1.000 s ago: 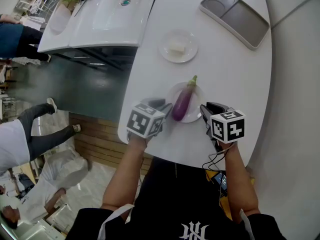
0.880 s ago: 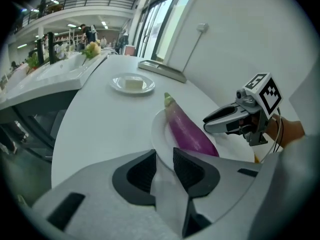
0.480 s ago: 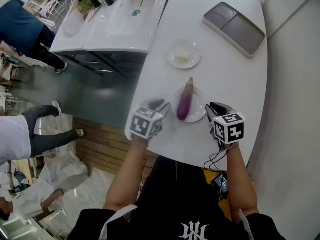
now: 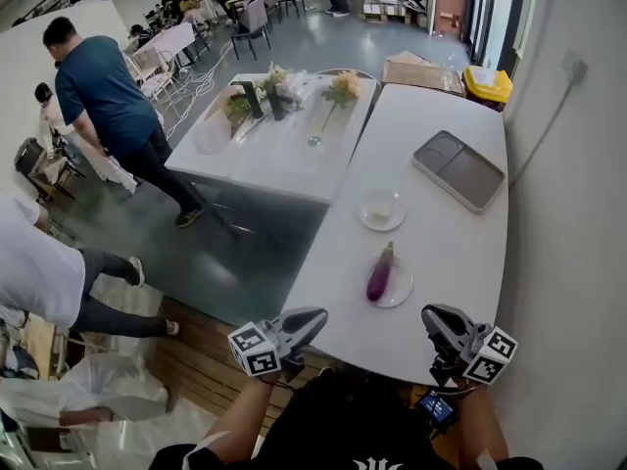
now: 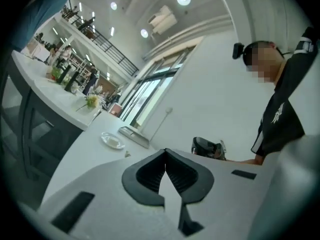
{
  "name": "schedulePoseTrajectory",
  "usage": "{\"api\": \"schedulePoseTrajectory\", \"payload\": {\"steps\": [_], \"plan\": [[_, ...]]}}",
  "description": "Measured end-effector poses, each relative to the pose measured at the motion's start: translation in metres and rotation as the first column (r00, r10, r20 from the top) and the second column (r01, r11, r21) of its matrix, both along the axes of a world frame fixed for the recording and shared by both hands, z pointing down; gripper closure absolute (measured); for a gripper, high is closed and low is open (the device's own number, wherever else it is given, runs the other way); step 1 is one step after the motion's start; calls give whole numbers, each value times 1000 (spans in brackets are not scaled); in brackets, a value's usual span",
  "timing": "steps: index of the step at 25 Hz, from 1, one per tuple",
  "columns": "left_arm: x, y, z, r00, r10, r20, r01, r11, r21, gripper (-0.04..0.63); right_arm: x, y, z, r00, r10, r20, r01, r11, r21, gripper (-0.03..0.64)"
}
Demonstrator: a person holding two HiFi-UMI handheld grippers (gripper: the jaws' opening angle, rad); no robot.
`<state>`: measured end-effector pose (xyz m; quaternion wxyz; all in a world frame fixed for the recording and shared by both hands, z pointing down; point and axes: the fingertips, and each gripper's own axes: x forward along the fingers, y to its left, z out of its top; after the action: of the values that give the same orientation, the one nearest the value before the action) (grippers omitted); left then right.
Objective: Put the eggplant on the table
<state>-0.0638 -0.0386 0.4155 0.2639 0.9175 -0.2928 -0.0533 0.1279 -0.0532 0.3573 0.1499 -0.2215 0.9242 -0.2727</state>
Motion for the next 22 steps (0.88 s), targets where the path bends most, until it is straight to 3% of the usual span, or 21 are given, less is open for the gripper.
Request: {"api": "schedulePoseTrajectory", "payload": {"steps": [4,8,10,13,16,22], "plan": [[9,38,-40,988,111,-105,-101,990,97,589,-28,52,-48,997,-61,45,57,995,83,612],[19,47,-74,943,284,-171,-251,949,192,588,-54,81,-67,997,-3,78,-8,992,129,611],[16,54,-90,928,339,-152,-298,924,240,588,-67,89,-67,996,54,71,-63,989,135,611],[8,70,-92,928,371,-29,-348,891,290,588,-87,99,-48,985,158,-73,-148,981,128,611],[1,85,-70,918,390,67,-393,875,282,589,-105,109,-30,959,224,-175,-206,972,113,611],[-6,103,-62,896,443,25,-434,864,257,588,-131,134,-27,954,249,-167,-239,968,77,612]]}}
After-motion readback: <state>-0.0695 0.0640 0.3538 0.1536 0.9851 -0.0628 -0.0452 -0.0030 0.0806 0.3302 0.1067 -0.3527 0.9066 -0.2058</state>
